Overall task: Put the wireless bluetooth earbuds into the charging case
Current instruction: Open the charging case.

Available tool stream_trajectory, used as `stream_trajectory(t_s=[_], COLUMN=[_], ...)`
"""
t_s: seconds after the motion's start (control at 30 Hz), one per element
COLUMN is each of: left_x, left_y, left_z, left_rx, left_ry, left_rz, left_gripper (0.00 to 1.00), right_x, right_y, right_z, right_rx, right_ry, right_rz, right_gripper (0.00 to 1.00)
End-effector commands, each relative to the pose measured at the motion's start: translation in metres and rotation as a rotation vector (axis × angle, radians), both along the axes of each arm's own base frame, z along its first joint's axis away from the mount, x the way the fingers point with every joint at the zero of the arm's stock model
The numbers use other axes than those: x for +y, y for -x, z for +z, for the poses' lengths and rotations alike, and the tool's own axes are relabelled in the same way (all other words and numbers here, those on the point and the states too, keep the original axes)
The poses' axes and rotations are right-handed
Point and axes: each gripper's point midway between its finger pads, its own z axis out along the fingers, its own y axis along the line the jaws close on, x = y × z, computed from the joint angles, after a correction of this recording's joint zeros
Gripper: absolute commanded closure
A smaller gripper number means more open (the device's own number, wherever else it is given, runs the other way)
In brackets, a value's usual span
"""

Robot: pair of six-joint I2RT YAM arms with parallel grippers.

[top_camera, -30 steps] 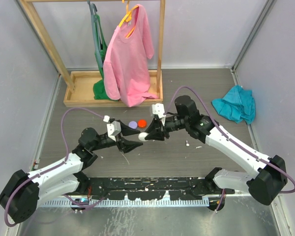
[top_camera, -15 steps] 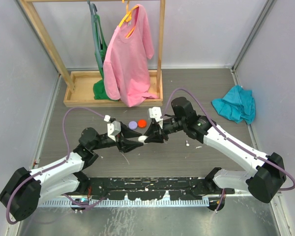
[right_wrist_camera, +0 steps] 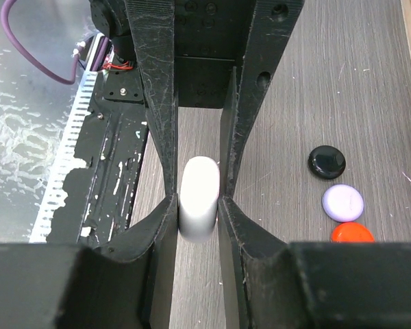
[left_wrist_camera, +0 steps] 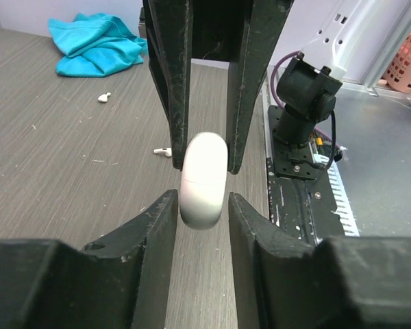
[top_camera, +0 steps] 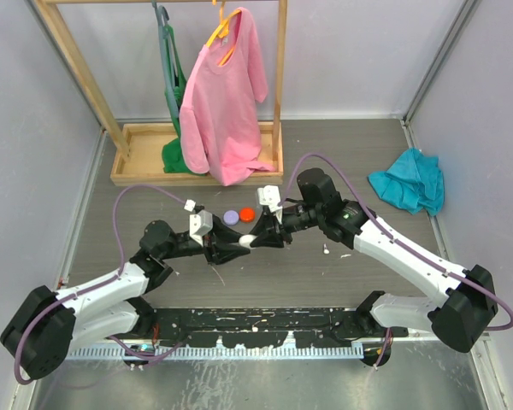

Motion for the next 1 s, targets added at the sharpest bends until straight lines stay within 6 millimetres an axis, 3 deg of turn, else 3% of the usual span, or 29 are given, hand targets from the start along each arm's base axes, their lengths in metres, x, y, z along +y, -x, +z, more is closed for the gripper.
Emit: stream_trajectory(t_s=[0.0,0.1,0.23,0.43,0.57,0.97], left_x=[-0.003,-0.002,-0.001,0.002,0.007,0.016], left_y=[0.0,0.0,-0.001,0.001,0.004,0.013], left_z=[0.037,0.039,0.038,0.034,0.031,0.03], left_rx=[-0.099,-0.101,-0.103,-0.145,-0.2,-0.268], left_ry=[0.079,0.083,0.085,0.08,0.08,0.071], left_rz=[-0.022,-0.02,-0.008,0.0,0.009,0.017], left_gripper=[0.69,0.81,0.88,0.99,1.0,1.0], right_x=[0.006,0.006,0.007,0.006,0.004,-0.004], right_y=[-0.005,-0.007,-0.007,-0.009,-0.013,-0.031], right_z=[0.026,0.024,0.024,0.024,0.029,0.057], right_rx=[-0.07,-0.072,-0.074,-0.091,-0.119,-0.171], right_ry=[-0.052,-0.044,-0.041,-0.037,-0.051,-0.122], right_rz=[-0.002,-0.013,-0.02,-0.042,-0.079,-0.242], right_gripper=[0.89,0.89,0.88,0.64,0.48,0.42])
